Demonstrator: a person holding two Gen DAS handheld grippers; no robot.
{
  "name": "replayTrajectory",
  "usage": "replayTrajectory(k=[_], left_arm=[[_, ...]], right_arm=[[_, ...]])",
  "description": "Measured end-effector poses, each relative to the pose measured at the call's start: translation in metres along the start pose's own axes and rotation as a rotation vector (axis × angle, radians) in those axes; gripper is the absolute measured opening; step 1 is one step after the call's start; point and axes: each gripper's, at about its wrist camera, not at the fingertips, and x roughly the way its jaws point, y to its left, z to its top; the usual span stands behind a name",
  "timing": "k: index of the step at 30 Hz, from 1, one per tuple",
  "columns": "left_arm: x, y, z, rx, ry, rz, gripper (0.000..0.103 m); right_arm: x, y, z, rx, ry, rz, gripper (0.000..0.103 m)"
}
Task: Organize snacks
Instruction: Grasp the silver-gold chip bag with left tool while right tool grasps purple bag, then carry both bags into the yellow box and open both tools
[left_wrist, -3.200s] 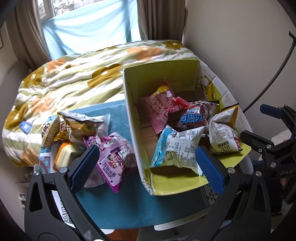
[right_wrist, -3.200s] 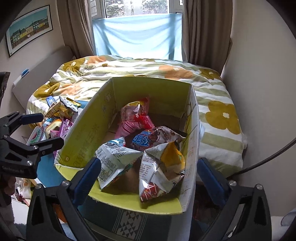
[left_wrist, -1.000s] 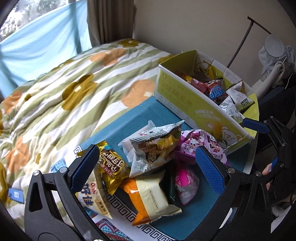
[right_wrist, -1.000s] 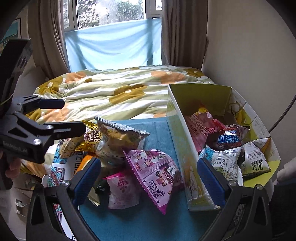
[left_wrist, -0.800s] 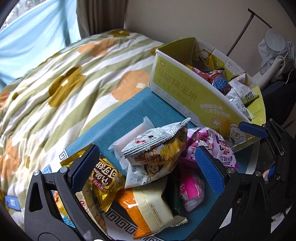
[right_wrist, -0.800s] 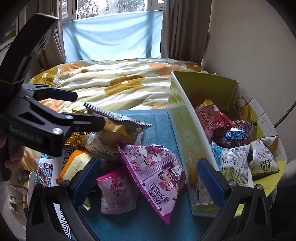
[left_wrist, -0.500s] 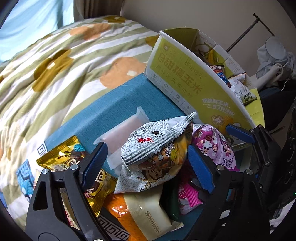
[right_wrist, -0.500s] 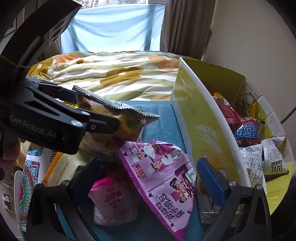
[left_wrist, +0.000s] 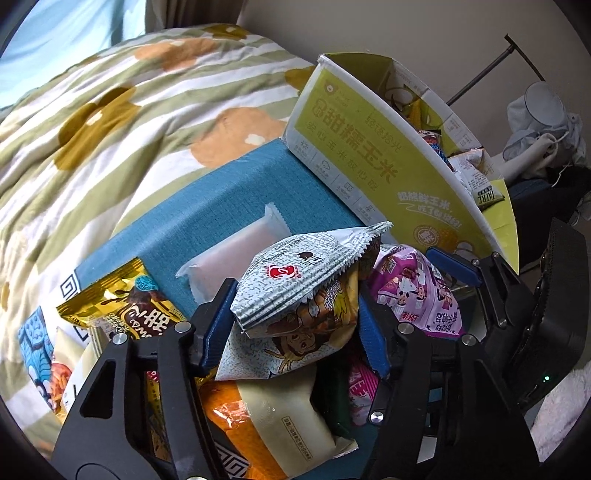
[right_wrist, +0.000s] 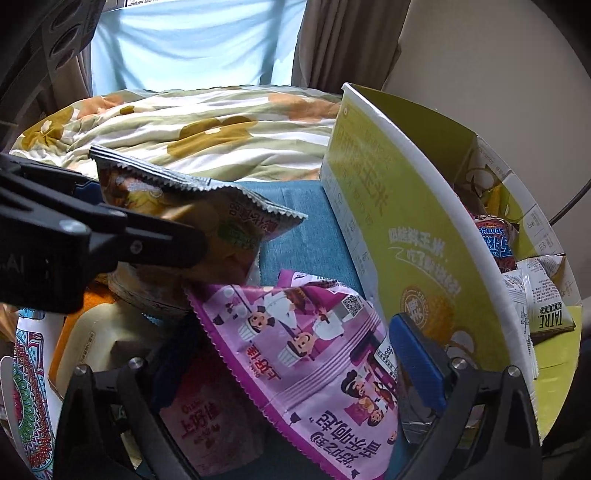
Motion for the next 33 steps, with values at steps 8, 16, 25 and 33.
replayTrajectory(k=[8, 16, 25, 33], left_arm=[[-0.01, 0.005, -0.003, -0.045, -0.035, 0.018, 0.057], [-0.021, -0.002, -0.004, -0.051, -0.073, 0.039, 0.056], [-0.049, -0.009, -0.003, -0.086, -0.141, 0.057, 0.056], [-0.082, -0.022, -0.012, -0.123, -0.205, 0.091, 0.056]], right_arm=[[0.011, -0.001, 0.001, 0.008, 0.028, -0.019, 0.084], [0.005, -0.006, -0.002, 0.02, 0.021, -0.003, 0.07], [-0.021, -0.013, -0.002, 0.024, -0.032, 0.051, 0.057], [-0.054, -0.02, 0.002, 0.01, -0.098, 0.099, 0.053]])
